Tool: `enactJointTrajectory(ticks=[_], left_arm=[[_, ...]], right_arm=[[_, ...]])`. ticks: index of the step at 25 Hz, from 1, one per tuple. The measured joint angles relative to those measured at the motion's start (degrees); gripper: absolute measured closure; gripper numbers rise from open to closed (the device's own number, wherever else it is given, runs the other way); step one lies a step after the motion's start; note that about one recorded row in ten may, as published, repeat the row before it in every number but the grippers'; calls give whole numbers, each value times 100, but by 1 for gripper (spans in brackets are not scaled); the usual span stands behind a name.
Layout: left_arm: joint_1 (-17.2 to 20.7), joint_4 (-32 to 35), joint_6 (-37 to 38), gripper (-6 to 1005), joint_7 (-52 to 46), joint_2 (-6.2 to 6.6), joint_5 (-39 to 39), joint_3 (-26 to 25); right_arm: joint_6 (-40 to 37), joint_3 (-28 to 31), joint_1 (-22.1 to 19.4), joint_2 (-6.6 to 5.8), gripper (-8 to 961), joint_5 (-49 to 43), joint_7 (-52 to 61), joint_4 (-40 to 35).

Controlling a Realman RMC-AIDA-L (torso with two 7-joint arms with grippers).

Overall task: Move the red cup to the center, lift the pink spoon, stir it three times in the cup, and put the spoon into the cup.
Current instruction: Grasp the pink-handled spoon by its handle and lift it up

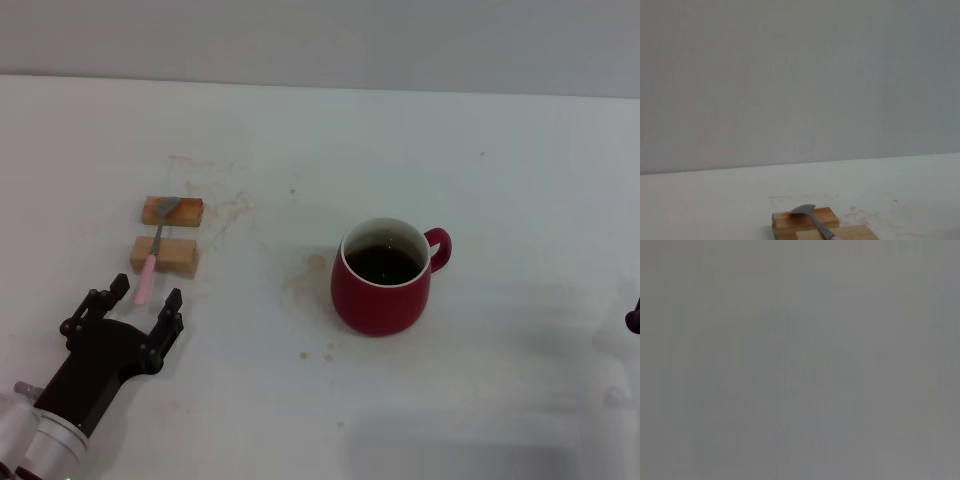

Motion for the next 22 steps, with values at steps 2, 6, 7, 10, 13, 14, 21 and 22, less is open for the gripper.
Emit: enactJointTrajectory(ticks=[2,6,7,10,13,14,21,22], left_arm=[[0,0,16,236,4,0,0,6],[-6,0,2,326,6,0,1,5],[-10,0,2,349,6,0,2,3],[-27,0,-3,392,6,0,3,-5],[-39,1,-8,387,6,1,3,-22],[-44,1,-10,385,6,0,3,-23],[-95,1,-84,395,6,0,-2,-37],[-102,1,-103,395,6,0,-4,-39]], right_arm=[[-4,-1,0,0,953,-5,0,0],[-4,-1,0,0,953,-6,0,-1],[-4,-2,0,0,953,-6,0,-1],[-4,-2,0,0,954,-6,0,-1],[-4,-1,0,0,954,-6,0,-1],[-4,-2,0,0,954,-6,0,-1],[-4,-1,0,0,954,-6,0,-1],[-4,-1,0,-1,954,-6,0,-1]])
